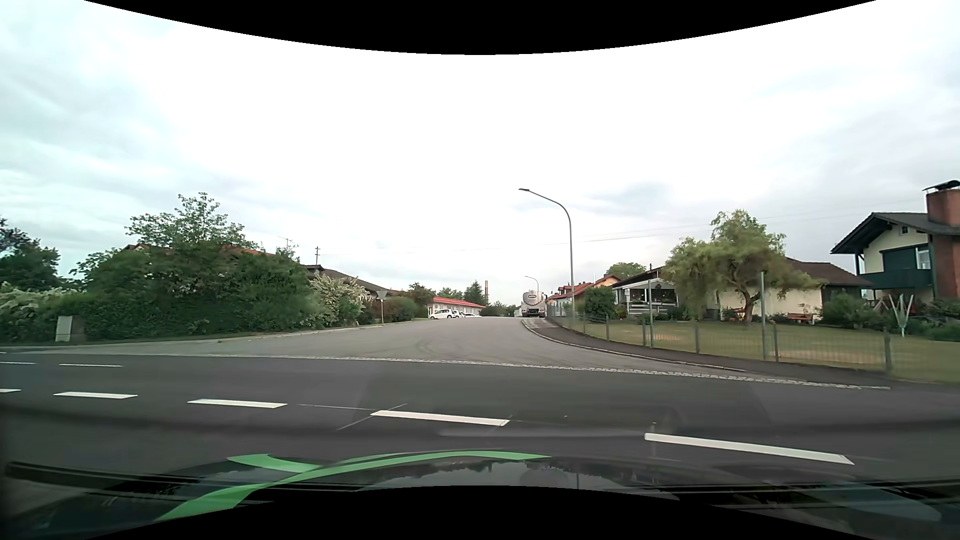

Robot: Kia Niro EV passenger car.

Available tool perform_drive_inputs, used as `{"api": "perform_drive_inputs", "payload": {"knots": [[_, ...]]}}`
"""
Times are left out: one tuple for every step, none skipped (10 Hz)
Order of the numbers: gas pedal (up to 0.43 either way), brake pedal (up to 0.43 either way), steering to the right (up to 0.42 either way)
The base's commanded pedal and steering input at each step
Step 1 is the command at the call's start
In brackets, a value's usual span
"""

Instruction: Follow the waypoints while adhering to traffic rules and regulations

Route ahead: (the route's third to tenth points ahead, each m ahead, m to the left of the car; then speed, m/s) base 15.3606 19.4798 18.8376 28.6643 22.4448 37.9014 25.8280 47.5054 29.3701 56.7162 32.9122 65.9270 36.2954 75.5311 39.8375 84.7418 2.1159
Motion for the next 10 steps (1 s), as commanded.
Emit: {"api": "perform_drive_inputs", "payload": {"knots": [[0.000, 0.116, -0.119], [0.000, 0.140, -0.126], [0.000, 0.165, -0.132], [0.000, 0.189, -0.135], [0.000, 0.201, -0.136], [0.000, 0.183, -0.136], [0.000, 0.171, -0.136], [0.000, 0.165, -0.136], [0.000, 0.165, -0.136], [0.000, 0.165, -0.137]]}}
